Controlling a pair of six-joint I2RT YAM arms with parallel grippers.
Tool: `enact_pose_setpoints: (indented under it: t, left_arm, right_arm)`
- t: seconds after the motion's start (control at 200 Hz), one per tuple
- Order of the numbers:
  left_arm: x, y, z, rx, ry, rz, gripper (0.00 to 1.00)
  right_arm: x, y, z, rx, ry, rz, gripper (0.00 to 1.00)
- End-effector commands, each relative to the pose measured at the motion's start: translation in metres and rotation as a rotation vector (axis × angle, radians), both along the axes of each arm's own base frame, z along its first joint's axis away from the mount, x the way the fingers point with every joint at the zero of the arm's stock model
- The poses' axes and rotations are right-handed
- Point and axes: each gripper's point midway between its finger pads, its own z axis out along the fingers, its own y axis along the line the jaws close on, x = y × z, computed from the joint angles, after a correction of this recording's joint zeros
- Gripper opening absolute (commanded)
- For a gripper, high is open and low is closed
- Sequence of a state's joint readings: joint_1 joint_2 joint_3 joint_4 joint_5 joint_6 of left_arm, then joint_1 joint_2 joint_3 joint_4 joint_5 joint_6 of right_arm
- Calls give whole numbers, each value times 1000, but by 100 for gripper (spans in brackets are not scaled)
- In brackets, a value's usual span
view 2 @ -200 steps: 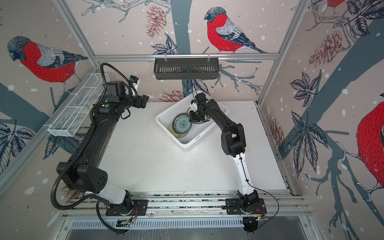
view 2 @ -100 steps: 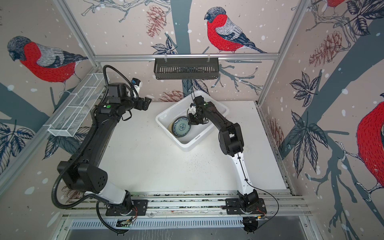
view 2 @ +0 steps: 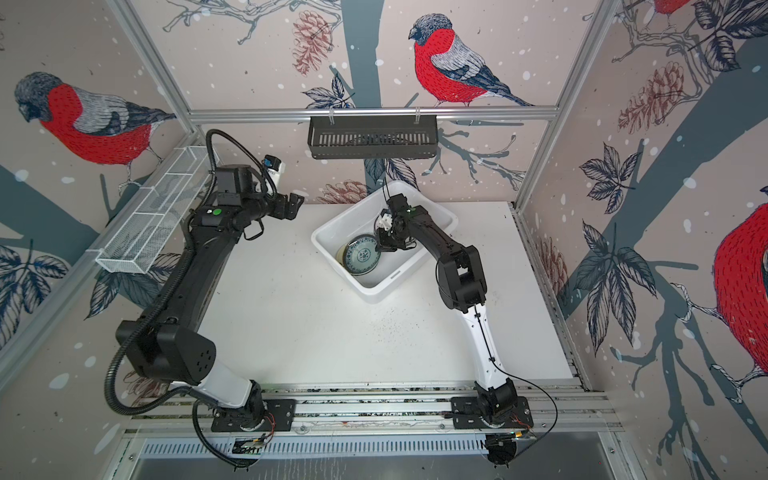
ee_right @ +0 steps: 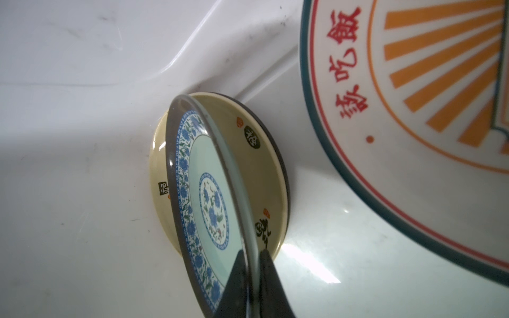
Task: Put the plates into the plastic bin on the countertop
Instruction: 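Lower the blue-and-white plate onto the cream plate with the right gripper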
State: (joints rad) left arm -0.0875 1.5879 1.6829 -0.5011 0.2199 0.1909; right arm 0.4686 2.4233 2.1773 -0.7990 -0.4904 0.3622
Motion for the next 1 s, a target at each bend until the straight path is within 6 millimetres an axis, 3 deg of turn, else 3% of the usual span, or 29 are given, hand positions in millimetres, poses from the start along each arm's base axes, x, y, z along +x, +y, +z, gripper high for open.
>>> enact_pose_setpoints:
  t: [0.0,0.996]
  left_arm:
    - [3,-2,4,-22,-15,-13,89]
    - [1,-5,-8,-46,30,-41,89]
  right_arm:
    - [0,2,-2,11,2,11,13]
    - [-1,0,-15,-4,22,6,22]
